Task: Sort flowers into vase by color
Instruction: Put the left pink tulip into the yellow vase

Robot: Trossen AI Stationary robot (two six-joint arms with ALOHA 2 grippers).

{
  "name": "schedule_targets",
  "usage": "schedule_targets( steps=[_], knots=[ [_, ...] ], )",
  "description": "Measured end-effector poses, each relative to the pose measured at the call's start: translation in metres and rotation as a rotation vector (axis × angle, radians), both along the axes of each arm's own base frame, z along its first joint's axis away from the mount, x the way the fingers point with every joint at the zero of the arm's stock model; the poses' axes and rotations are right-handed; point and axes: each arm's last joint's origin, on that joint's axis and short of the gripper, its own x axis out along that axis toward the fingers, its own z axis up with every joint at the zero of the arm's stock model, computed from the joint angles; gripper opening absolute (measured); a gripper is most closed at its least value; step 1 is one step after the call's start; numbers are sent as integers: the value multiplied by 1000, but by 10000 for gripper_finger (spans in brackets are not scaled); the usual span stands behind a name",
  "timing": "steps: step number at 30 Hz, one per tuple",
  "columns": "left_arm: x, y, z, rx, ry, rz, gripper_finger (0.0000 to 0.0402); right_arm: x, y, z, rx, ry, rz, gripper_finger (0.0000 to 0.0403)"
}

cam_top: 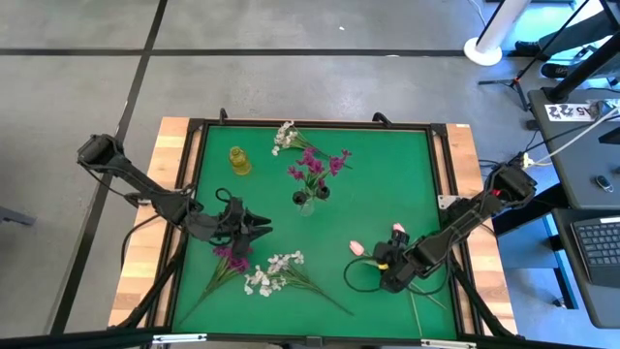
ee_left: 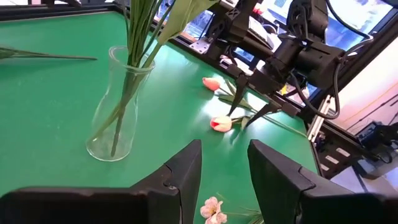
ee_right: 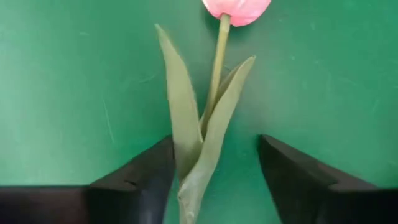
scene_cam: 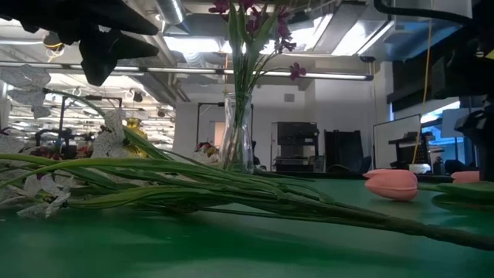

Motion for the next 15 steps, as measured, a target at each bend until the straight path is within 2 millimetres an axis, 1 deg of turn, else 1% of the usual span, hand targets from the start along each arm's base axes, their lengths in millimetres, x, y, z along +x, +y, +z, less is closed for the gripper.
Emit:
schedule_targets(
  steps=[5,10,13,15],
  knots=[
    [0,0,0,-9,-4,2,127,0,0,0,17,9,-7,134],
    [1,-1,4,-29,-37,1,127,1,-1,0,32,13,-14,66],
    [2,-1,7,-43,-67,0,127,2,0,4,49,4,-19,23],
    [2,-1,9,-51,-89,-1,127,4,2,9,60,-9,-16,9]
  ],
)
